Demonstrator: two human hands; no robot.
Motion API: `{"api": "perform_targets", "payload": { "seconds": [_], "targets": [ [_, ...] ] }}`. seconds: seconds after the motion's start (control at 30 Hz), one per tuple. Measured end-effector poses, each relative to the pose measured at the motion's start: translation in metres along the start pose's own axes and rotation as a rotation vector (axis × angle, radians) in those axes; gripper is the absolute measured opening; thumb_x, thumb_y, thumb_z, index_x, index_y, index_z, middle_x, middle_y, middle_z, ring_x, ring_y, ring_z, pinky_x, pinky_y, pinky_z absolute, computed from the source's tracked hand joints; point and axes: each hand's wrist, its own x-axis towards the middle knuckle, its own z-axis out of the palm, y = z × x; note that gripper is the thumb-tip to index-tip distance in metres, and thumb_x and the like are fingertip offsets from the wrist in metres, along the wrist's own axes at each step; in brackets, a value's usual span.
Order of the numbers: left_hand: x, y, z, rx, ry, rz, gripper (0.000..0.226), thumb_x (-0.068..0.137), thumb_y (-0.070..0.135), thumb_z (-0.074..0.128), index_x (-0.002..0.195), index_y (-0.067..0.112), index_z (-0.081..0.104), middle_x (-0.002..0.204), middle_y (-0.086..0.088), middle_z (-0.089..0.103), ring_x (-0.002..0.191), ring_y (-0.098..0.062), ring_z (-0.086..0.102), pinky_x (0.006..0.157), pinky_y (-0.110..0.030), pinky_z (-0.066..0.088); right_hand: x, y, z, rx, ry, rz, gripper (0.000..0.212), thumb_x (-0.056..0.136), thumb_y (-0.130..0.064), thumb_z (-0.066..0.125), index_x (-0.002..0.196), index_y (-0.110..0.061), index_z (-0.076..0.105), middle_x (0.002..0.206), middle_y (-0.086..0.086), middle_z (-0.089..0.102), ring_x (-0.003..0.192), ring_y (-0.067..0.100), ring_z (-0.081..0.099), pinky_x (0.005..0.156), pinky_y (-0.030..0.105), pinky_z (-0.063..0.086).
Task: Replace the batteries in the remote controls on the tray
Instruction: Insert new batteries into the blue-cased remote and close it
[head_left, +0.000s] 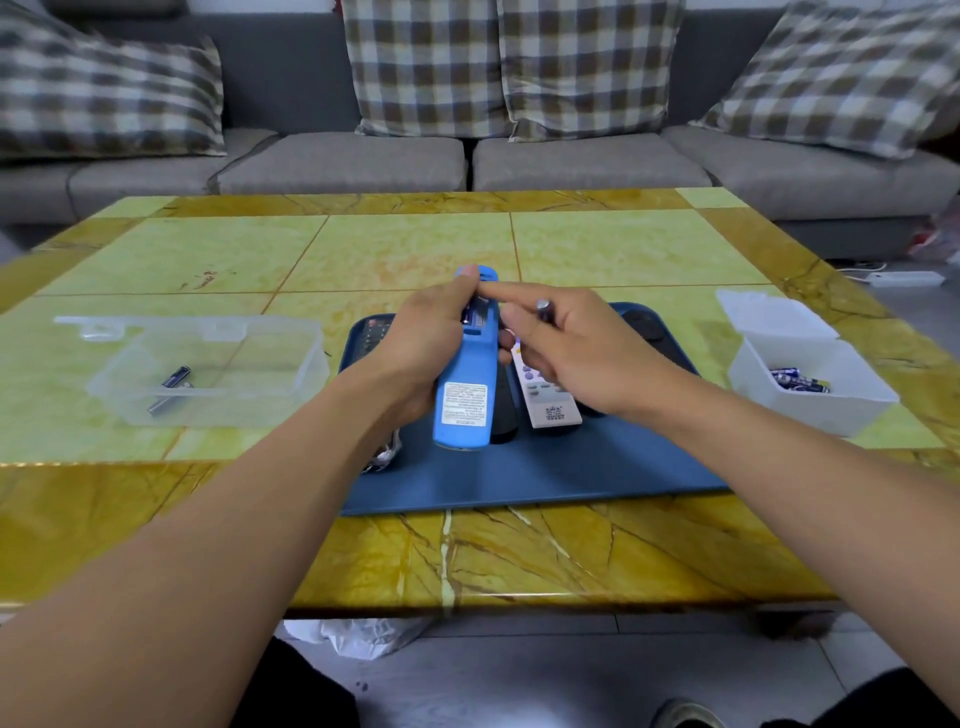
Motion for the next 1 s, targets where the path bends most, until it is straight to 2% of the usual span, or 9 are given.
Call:
{"api": "perform_targets", "payload": {
  "seconds": [0.07, 0.13, 0.23, 0.3, 0.4, 0.57, 0.77, 0.87, 1.0],
  "targets": [
    [0.0, 0.0, 0.006, -0.012, -0.031, 0.008, 0.037, 0.108, 0.033, 0.041, 0.1, 0.004, 0.064, 0.065, -0.007, 0.071, 0.049, -0.015, 0.065, 0.048, -0.023, 0.054, 0.001, -0.002, -0.006, 0.365, 0.063, 0.11, 0.032, 0.107, -0.019, 0.041, 0.128, -0.009, 0.063, 0.047, -0.007, 0.036, 0.037, 0.004, 0.025, 0.038, 0.017, 0.019],
    [0.001, -0.004, 0.011, 0.001, -0.052, -0.003, 0.04, 0.108, 0.032, 0.04, 0.098, 0.001, 0.065, 0.067, -0.008, 0.071, 0.05, -0.016, 0.065, 0.05, -0.024, 0.055, 0.003, -0.002, -0.013, 0.558, 0.149, 0.187, 0.028, 0.106, -0.021, 0.043, 0.113, -0.007, 0.065, 0.051, -0.001, 0.026, 0.039, 0.008, 0.017, 0.04, 0.017, 0.013],
    [0.002, -0.007, 0.015, 0.045, -0.046, -0.001, 0.039, 0.109, 0.029, 0.039, 0.098, 0.0, 0.062, 0.07, -0.009, 0.069, 0.047, -0.015, 0.063, 0.049, -0.024, 0.054, 0.004, 0.0, -0.023, 0.667, 0.293, 0.309, 0.027, 0.106, -0.028, 0.043, 0.087, -0.013, 0.056, 0.052, -0.004, 0.021, 0.039, 0.007, 0.014, 0.036, 0.014, 0.015],
    [0.002, -0.006, 0.015, 0.087, -0.054, 0.023, 0.034, 0.109, 0.027, 0.037, 0.105, 0.0, 0.057, 0.075, -0.009, 0.068, 0.047, -0.013, 0.062, 0.048, -0.024, 0.054, 0.004, 0.003, -0.026, 0.688, 0.257, 0.438, 0.042, 0.102, -0.046, 0.044, 0.071, -0.019, 0.043, 0.056, -0.004, 0.017, 0.041, 0.007, 0.012, 0.032, 0.015, 0.015],
    [0.003, -0.008, 0.013, 0.158, -0.073, 0.046, 0.028, 0.11, 0.025, 0.035, 0.108, 0.004, 0.052, 0.08, -0.007, 0.067, 0.051, -0.012, 0.062, 0.051, -0.026, 0.056, 0.004, 0.004, -0.024, 0.838, 0.121, 0.564, 0.052, 0.099, -0.061, 0.034, 0.066, -0.02, 0.036, 0.057, -0.004, 0.016, 0.046, 0.008, 0.007, 0.033, 0.016, 0.009],
    [0.002, -0.009, 0.011, 0.216, -0.161, 0.06, 0.02, 0.109, 0.018, 0.036, 0.117, 0.003, 0.047, 0.087, -0.007, 0.062, 0.055, -0.012, 0.063, 0.053, -0.026, 0.054, 0.01, 0.002, -0.025, 0.919, 0.022, 0.507, 0.042, 0.106, -0.043, 0.029, 0.075, -0.018, 0.042, 0.06, -0.004, 0.021, 0.043, 0.007, 0.017, 0.034, 0.017, 0.012],
    [0.003, -0.013, 0.006, 0.439, -0.114, 0.242, 0.018, 0.109, 0.019, 0.035, 0.118, 0.009, 0.046, 0.097, -0.008, 0.068, 0.065, -0.012, 0.066, 0.063, -0.035, 0.062, 0.012, 0.001, -0.031, 0.363, 0.131, 0.278, 0.03, 0.108, -0.02, 0.037, 0.114, -0.01, 0.065, 0.062, -0.003, 0.025, 0.049, 0.008, 0.019, 0.038, 0.018, 0.021],
    [0.004, -0.012, 0.007, 0.255, -0.041, 0.162, 0.021, 0.108, 0.02, 0.037, 0.116, 0.008, 0.053, 0.101, -0.014, 0.071, 0.069, -0.02, 0.07, 0.064, -0.041, 0.063, 0.006, -0.004, -0.032, 0.014, 0.206, 0.061, 0.031, 0.106, -0.015, 0.038, 0.129, -0.019, 0.059, 0.062, -0.002, 0.031, 0.052, 0.012, 0.026, 0.046, 0.026, 0.028],
    [0.004, -0.007, 0.013, 0.079, 0.026, 0.014, 0.029, 0.105, 0.021, 0.04, 0.102, 0.004, 0.064, 0.08, -0.014, 0.073, 0.064, -0.029, 0.069, 0.063, -0.05, 0.063, -0.001, -0.009, -0.012, -0.417, 0.217, -0.26, 0.01, 0.1, -0.012, 0.052, 0.109, -0.009, 0.051, 0.06, -0.002, 0.053, 0.053, 0.01, 0.046, 0.054, 0.019, 0.034]
  ]
}}
